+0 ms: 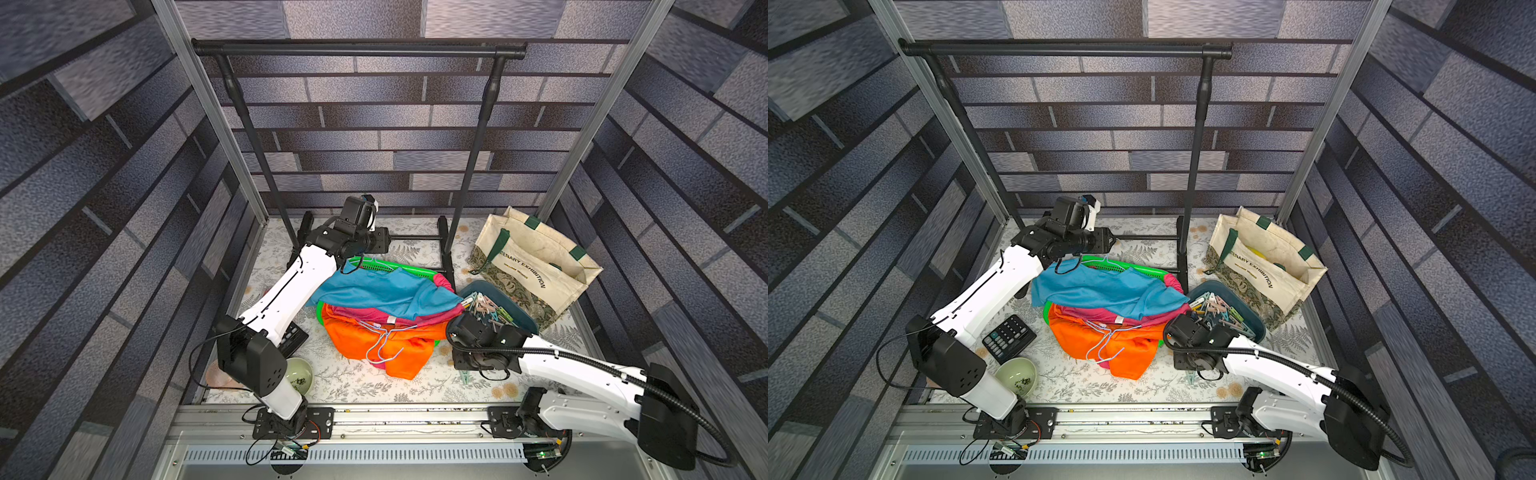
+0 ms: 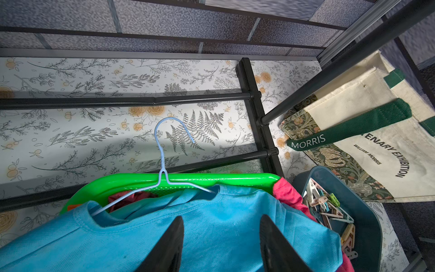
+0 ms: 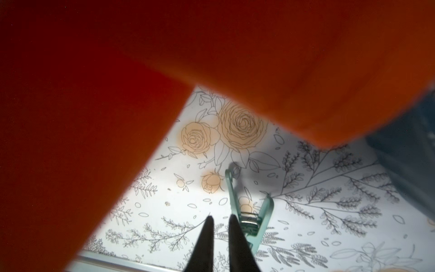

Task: Use clothespins to secure the t-shirt on both sides of the hanger
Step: Adjust the clothespin at the center of the board, then pick up the clothespin from the center of the board.

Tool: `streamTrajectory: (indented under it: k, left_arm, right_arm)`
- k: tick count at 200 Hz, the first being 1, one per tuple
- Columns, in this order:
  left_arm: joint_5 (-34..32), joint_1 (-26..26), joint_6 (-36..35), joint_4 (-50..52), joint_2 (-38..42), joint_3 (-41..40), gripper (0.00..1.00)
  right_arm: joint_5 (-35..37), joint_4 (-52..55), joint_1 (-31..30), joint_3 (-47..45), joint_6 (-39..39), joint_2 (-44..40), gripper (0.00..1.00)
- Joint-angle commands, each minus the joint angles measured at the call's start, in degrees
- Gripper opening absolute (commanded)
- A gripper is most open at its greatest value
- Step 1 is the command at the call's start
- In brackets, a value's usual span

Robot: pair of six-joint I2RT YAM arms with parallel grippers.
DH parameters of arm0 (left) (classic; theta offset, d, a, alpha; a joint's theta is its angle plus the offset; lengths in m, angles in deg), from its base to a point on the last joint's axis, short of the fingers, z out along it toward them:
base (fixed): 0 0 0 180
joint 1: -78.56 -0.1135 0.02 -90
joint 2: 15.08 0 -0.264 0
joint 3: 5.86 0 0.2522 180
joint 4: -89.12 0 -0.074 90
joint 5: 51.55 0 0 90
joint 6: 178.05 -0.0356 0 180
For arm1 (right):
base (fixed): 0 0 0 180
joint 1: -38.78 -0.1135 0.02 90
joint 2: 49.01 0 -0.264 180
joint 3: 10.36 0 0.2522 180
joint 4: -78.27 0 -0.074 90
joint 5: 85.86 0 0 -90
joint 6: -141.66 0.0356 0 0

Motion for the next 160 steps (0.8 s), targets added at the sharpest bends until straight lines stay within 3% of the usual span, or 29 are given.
streamTrajectory:
  k: [1,38,66,109,143,160]
  left_arm:
    - [-0.5,-0.4,0.9,-0.1,2.1,-0.7,0.54]
    - [-0.2,-0.4,1.2,-0.5,1.9,-1.3,0.58]
    - [-0.4,-0.4,0.9,0.1,1.9,-1.1,0.59]
    - [-0.8,-0.4,0.6,0.2,2.2,-1.1,0.59]
    - [-0.5,-0.5,0.6,0.1,1.5,-1.0,0.59]
    - [-0.5,-0.4,0.3,0.1,1.2,-1.0,0.69]
  right_arm:
    - [-3.5,5.5,0.2,-2.4,3.9,-0.8,0.35]
    - [-4.0,2.4,0.2,-3.2,3.8,3.2,0.61]
    - [-2.8,-0.8,0.3,-1.9,3.2,7.9,0.65]
    - [0.3,-4.6,1.5,-3.3,5.0,9.7,0.44]
    - [2.6,-3.6,2.4,-5.2,6.8,6.0,0.22]
    - [3.5,-0.4,2.9,-5.3,7.1,2.0,0.15]
